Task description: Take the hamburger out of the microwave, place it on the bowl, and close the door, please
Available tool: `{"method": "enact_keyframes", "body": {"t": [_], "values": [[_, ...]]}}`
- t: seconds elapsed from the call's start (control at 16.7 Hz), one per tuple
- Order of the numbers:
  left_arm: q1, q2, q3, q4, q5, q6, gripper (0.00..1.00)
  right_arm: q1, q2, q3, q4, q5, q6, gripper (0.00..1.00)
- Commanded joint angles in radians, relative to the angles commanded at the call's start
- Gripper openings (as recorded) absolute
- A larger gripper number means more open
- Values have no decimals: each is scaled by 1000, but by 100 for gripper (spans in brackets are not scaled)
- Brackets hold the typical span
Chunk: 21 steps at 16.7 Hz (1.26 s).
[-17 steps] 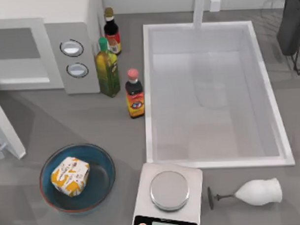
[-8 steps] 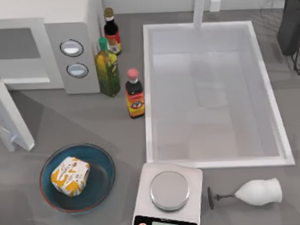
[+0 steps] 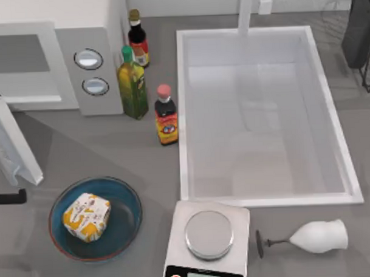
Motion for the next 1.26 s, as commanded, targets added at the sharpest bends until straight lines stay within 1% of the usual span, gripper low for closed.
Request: {"method": "enact_keyframes", "body": {"t": [0.12, 0.48, 0.66, 1.02, 1.26], "values": [[-36, -20, -12, 2, -32, -35, 0, 0, 0, 0, 0, 0, 0, 100], [-36, -1, 3, 10, -31, -37, 0, 0, 0, 0, 0, 0, 0, 100], [-44, 103, 70, 54, -36, -41, 0, 0, 0, 0, 0, 0, 0, 100], [-68, 431, 247, 178, -50, -54, 0, 0, 0, 0, 0, 0, 0, 100], [-75, 491, 292, 210, -54, -58, 0, 0, 0, 0, 0, 0, 0, 100]]}}
